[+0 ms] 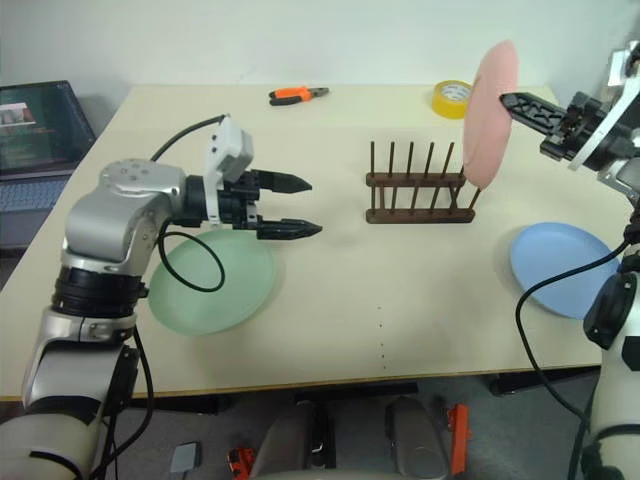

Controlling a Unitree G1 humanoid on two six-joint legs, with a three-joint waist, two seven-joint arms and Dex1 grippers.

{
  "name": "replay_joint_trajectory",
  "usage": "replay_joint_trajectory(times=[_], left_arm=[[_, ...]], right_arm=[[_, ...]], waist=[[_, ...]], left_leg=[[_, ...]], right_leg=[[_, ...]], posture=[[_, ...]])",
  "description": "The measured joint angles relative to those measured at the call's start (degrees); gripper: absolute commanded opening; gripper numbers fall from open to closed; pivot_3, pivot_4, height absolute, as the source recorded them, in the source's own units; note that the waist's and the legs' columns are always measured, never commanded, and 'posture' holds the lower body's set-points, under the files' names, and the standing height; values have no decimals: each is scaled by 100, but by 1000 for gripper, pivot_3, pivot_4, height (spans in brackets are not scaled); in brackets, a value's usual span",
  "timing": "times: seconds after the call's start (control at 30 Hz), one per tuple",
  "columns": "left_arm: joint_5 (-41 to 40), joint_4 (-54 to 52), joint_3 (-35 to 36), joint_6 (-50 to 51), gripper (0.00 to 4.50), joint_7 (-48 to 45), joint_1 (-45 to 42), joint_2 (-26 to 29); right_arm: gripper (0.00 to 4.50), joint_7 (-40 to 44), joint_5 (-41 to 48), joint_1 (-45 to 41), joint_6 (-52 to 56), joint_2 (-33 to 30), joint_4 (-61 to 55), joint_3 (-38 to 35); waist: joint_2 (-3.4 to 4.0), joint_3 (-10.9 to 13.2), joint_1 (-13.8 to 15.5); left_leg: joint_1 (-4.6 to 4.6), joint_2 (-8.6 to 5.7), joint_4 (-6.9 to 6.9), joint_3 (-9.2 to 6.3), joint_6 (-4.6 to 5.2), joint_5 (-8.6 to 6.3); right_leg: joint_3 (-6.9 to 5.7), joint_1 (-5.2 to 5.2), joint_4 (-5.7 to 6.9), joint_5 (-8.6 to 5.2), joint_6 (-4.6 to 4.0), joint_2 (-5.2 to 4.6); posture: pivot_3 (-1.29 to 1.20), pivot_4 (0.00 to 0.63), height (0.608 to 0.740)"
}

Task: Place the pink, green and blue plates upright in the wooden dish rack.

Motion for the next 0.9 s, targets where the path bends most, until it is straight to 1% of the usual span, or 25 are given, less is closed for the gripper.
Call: replay_joint_trajectory(times=[0.23, 0.47, 0.8, 0.9], left_arm=[[-11, -61, 0, 71, 4461, 89, 57, 0], [-16, -71, 0, 85, 4461, 112, 57, 0], [-16, -71, 0, 85, 4461, 115, 56, 0], [-12, -71, 0, 80, 4461, 112, 56, 0]], right_arm=[[0, 51, -266, -2, -385, 127, 8, 103], [0, -76, -465, -2, -884, 245, 130, 159], [0, -82, -501, -11, -922, 252, 186, 140], [0, 9, -442, -12, -708, 252, 121, 114]], waist=[[0, 0, -1], [0, 0, 0], [1, 1, 0], [1, 1, 0]], left_leg=[[0, 0, 2, 0, 0, 0], [0, 0, 1, 1, 0, 0], [0, 0, 1, 1, 0, 0], [0, 0, 0, 0, 0, 0]], right_leg=[[0, 0, 1, 0, 0, 1], [1, 0, 0, 1, -1, 0], [1, 0, 0, 1, -2, 0], [1, 0, 0, 2, -3, 0]], posture=[[0, 150, 740], [0, 150, 740], [0, 150, 740], [0, 150, 740]])
